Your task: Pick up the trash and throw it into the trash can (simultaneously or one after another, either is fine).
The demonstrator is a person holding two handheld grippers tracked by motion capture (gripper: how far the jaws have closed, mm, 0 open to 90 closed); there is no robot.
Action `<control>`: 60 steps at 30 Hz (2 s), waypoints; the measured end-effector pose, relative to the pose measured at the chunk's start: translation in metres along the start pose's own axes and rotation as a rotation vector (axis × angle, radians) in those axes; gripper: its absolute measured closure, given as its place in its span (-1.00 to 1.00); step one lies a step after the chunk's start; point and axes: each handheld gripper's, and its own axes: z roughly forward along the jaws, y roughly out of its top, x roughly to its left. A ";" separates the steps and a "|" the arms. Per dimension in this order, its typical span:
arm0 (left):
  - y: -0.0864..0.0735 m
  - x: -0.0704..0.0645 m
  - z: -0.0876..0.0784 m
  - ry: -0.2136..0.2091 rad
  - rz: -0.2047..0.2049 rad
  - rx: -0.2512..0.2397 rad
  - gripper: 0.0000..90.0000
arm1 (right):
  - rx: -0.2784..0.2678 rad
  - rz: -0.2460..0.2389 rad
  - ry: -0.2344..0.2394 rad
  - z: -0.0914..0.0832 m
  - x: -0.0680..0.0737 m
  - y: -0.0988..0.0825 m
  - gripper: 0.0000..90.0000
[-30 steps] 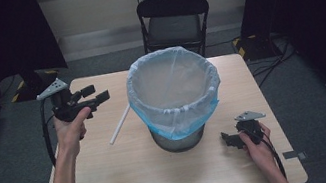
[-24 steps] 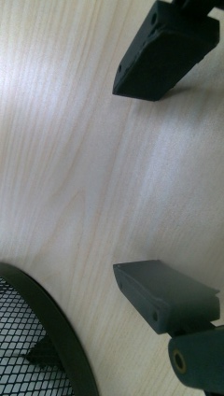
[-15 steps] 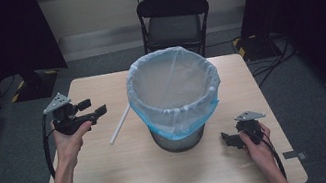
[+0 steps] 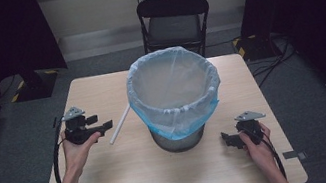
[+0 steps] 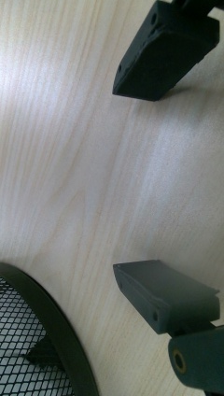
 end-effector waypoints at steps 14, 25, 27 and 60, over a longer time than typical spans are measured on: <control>-0.033 0.013 0.036 0.045 -0.004 0.169 -0.35 | 0.000 0.000 0.000 0.000 0.000 0.000 -0.75; -0.047 0.014 0.041 0.074 0.059 0.265 0.01 | 0.000 0.001 0.000 0.000 0.000 0.000 -0.75; -0.047 0.015 0.041 0.085 0.063 0.262 0.09 | 0.000 0.001 0.000 0.000 0.000 0.000 -0.75; -0.045 0.009 0.050 0.051 0.057 0.246 0.78 | 0.000 0.001 0.000 0.000 0.000 0.000 -0.75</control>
